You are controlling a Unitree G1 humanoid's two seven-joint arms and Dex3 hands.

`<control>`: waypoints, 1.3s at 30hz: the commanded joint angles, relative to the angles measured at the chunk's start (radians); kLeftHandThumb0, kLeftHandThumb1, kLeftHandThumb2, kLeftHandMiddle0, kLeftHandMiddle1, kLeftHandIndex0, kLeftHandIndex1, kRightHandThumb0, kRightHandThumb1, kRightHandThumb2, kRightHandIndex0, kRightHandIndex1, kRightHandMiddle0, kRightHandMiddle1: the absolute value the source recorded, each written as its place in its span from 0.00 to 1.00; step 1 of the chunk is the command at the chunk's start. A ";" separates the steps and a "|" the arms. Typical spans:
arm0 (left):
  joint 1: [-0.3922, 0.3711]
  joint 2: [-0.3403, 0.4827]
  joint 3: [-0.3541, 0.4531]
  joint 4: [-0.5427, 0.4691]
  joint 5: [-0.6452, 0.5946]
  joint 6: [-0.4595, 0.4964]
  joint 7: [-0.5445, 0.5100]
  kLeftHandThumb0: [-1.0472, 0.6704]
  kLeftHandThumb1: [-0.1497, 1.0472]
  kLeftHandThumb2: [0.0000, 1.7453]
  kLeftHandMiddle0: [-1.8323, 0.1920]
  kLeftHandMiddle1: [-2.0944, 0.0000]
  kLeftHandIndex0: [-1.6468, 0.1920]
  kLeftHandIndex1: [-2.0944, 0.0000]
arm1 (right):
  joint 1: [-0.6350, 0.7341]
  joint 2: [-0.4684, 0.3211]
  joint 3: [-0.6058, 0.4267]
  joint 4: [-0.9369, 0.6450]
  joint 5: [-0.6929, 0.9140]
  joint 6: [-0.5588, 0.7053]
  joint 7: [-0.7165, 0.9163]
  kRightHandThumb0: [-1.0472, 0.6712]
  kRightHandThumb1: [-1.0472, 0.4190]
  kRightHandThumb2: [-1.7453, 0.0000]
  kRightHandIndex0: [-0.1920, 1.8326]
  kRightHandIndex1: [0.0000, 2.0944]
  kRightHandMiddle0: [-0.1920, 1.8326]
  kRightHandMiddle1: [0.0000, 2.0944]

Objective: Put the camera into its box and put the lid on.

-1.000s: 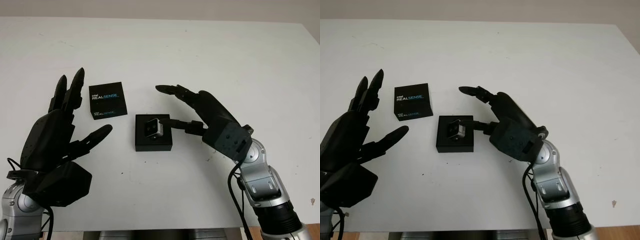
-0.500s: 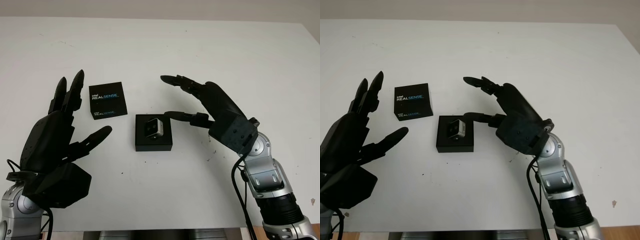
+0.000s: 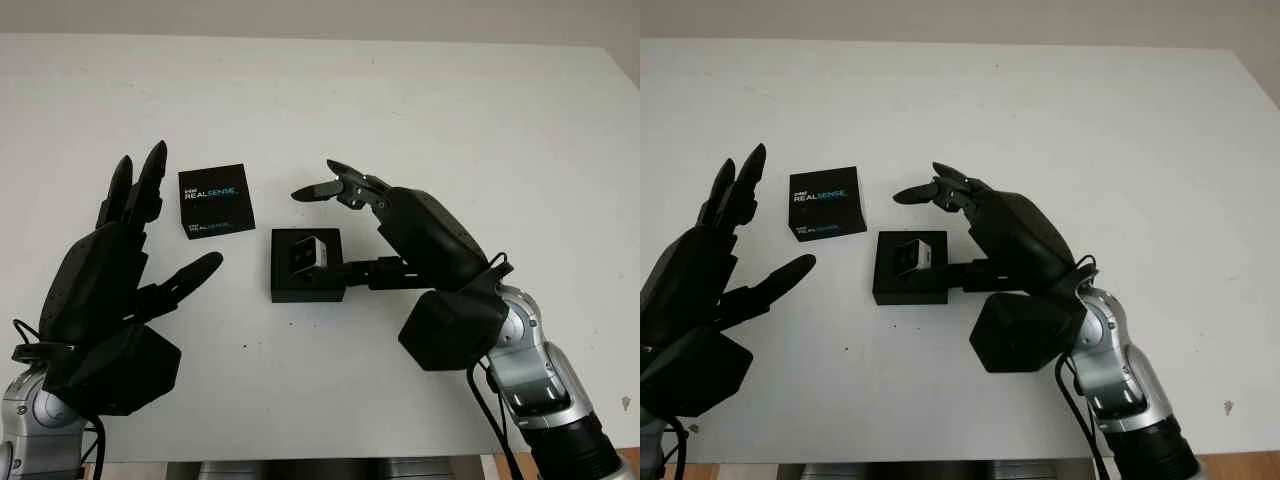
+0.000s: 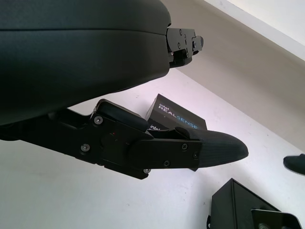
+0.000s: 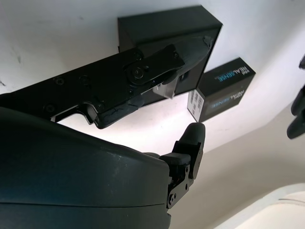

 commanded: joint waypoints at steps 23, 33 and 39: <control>-0.001 0.012 0.005 -0.002 0.005 -0.013 -0.001 0.13 1.00 0.25 1.00 1.00 0.96 0.97 | 0.004 0.108 0.004 0.203 -0.066 -0.024 -0.236 0.22 0.09 0.97 0.23 0.04 0.19 0.47; 0.000 0.014 0.008 -0.010 0.013 -0.004 -0.003 0.12 1.00 0.25 1.00 1.00 0.95 0.97 | 0.004 0.099 0.007 0.218 -0.042 -0.049 -0.226 0.24 0.10 0.97 0.25 0.04 0.22 0.50; -0.001 0.008 0.010 -0.009 0.002 -0.002 -0.003 0.12 1.00 0.24 1.00 1.00 0.95 0.97 | 0.000 0.075 0.008 0.230 -0.024 -0.085 -0.188 0.22 0.10 0.97 0.24 0.04 0.22 0.48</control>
